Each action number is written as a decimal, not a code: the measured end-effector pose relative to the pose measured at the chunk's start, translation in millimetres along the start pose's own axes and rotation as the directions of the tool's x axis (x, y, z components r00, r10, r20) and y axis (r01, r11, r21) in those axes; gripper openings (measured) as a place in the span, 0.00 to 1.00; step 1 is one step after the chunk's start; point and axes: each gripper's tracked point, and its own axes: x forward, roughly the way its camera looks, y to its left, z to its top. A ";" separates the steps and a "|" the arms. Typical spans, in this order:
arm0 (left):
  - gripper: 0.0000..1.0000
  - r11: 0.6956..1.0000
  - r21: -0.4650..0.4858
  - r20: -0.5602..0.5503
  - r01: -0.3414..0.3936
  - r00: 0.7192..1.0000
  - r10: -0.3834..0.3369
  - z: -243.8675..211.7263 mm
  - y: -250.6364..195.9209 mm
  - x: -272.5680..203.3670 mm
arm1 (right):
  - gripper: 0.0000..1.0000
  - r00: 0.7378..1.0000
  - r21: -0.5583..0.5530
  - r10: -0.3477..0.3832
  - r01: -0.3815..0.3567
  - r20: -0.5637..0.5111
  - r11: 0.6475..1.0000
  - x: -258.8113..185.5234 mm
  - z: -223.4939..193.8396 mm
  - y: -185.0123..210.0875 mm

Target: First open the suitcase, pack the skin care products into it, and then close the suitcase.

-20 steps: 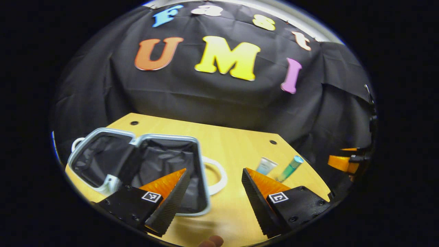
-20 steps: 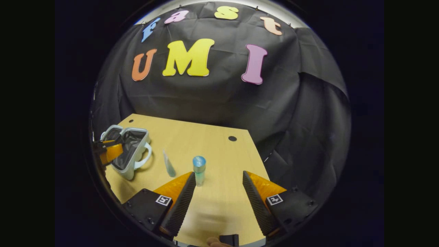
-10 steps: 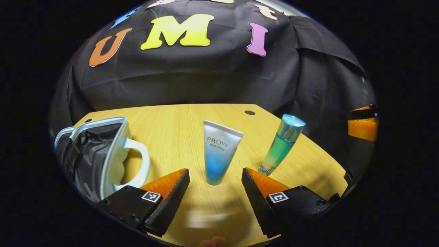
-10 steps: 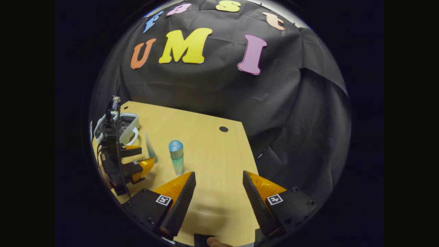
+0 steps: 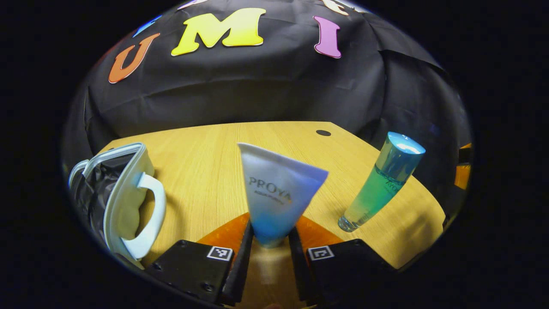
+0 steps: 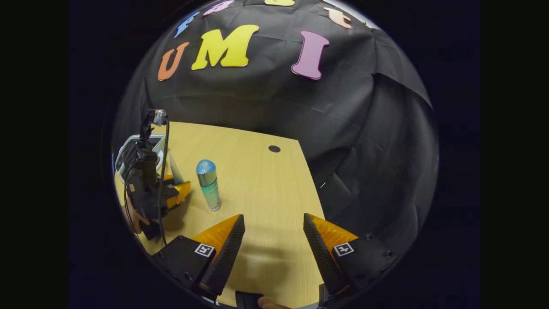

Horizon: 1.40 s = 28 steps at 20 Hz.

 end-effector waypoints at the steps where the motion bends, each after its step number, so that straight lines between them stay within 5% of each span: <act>1: 0.47 1.000 -0.015 -0.005 0.015 1.000 -0.015 -0.7 -3.0 0.3 | 0.82 1.000 0.000 0.002 -0.002 0.001 1.000 -0.5 0.1 0.5; 6: 0.44 0.999 -0.031 -0.078 -0.017 0.997 0.014 -1.9 6.7 -26.5 | 0.83 0.999 0.004 0.044 -0.044 0.028 0.999 -1.4 1.6 15.3; 13: 0.43 0.997 0.026 -0.049 -0.071 0.996 0.073 40.8 15.6 -131.8 | 0.83 0.963 0.025 0.237 -0.242 0.129 0.970 34.6 11.6 101.9; 21: 0.43 0.987 -0.025 -0.090 -0.162 0.983 0.159 27.1 66.6 -207.4 | 0.83 0.970 0.062 0.238 -0.240 0.042 0.969 104.7 -7.6 139.0; 24: 0.43 0.981 -0.043 -0.102 -0.189 0.978 0.184 22.9 91.1 -222.5 | 0.77 0.978 0.061 0.204 -0.207 0.053 0.977 118.1 -6.4 140.0; 28: 0.43 0.978 -0.018 -0.104 -0.210 0.973 0.207 26.0 124.4 -234.8 | 0.49 0.978 0.063 0.192 -0.197 0.076 0.978 122.1 -4.8 141.5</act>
